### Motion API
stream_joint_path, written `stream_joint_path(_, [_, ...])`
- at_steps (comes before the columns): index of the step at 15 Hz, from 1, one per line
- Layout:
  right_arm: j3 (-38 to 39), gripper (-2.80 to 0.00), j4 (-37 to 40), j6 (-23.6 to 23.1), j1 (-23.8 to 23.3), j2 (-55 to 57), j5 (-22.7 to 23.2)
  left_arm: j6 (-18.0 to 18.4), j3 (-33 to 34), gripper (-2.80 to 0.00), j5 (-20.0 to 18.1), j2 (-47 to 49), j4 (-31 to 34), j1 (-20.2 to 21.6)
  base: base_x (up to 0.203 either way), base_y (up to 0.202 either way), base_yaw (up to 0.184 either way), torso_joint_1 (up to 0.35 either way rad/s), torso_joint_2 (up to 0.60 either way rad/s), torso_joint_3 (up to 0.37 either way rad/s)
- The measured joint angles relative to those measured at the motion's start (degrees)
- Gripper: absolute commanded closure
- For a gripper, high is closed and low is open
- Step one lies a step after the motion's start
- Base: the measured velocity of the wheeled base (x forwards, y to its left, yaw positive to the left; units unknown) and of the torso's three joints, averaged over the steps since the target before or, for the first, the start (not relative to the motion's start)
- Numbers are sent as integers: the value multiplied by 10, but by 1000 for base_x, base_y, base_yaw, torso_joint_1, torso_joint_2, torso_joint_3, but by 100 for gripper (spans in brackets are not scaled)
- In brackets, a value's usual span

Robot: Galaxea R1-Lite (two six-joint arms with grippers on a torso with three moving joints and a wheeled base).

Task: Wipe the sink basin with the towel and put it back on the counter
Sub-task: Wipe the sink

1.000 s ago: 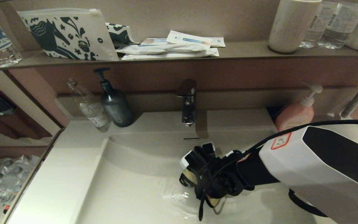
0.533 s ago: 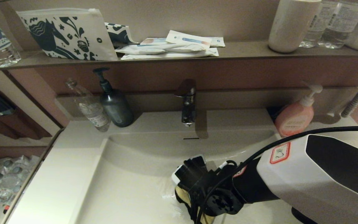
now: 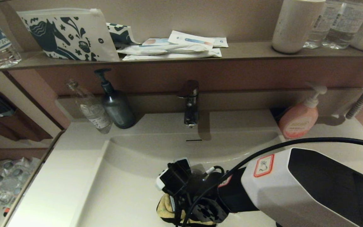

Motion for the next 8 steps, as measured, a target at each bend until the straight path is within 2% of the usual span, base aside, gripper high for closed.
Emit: stream_joint_path(8, [-148,0,3,-6,-4,73,-16,0,0,0,0,0,0,0,0,0,0,0,0,0])
